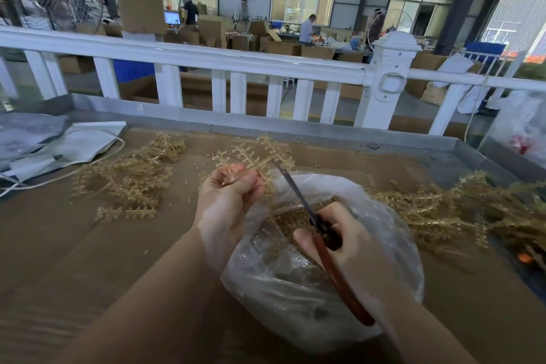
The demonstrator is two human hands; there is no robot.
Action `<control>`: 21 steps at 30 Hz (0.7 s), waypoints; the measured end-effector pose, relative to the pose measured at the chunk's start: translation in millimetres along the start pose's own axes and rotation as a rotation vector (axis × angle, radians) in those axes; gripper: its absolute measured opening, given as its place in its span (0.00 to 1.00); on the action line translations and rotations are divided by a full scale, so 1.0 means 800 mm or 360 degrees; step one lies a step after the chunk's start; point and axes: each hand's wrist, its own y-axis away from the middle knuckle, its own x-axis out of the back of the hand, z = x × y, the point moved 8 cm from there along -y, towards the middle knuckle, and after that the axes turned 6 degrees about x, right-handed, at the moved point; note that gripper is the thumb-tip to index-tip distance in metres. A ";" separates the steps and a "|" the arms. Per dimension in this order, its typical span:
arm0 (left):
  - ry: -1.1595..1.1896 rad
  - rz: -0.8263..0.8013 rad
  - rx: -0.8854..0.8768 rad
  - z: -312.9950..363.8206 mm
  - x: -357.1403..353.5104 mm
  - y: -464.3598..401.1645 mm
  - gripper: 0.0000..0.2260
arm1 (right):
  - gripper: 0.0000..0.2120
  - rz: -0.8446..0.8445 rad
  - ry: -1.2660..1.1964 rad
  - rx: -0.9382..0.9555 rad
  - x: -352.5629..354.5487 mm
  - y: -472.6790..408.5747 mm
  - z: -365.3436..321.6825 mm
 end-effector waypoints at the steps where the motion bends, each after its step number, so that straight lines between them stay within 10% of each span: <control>1: 0.0017 0.0008 -0.0014 0.003 0.000 0.000 0.09 | 0.14 -0.0013 0.0029 0.0020 0.000 0.002 -0.003; 21: 0.0008 0.0070 0.0006 -0.004 0.003 0.009 0.09 | 0.15 0.0121 0.0365 0.0344 -0.002 0.013 -0.021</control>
